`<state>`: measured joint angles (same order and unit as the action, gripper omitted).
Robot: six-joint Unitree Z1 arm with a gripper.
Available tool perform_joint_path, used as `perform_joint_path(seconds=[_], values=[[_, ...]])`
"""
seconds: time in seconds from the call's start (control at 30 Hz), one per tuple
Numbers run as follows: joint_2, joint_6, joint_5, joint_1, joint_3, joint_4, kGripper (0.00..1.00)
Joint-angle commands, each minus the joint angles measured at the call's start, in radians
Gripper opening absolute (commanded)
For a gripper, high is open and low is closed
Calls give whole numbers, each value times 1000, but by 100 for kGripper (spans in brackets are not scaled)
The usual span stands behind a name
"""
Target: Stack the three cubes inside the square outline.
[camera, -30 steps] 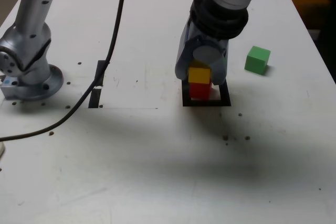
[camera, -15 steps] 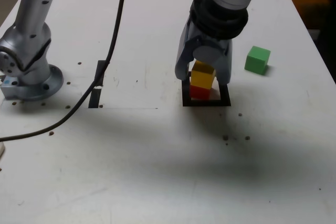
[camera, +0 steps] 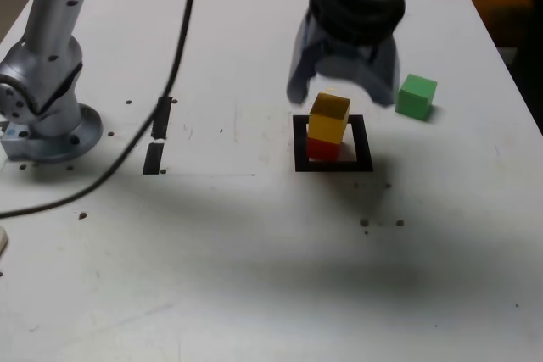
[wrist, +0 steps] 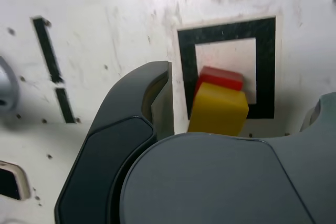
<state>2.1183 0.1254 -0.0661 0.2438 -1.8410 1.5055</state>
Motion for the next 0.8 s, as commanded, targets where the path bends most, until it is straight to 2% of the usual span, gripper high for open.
perform_joint_path(seconds=[0.0, 0.07, 0.3, 0.5, 0.77], values=[[-11, -24, -30, -8, -55, 56, 99], [-11, -66, -55, -24, -106, 96, 99], [27, -254, -70, -82, -222, 102, 99], [153, -395, -108, -101, -357, 105, 99], [308, -470, -110, -115, -487, 121, 98]])
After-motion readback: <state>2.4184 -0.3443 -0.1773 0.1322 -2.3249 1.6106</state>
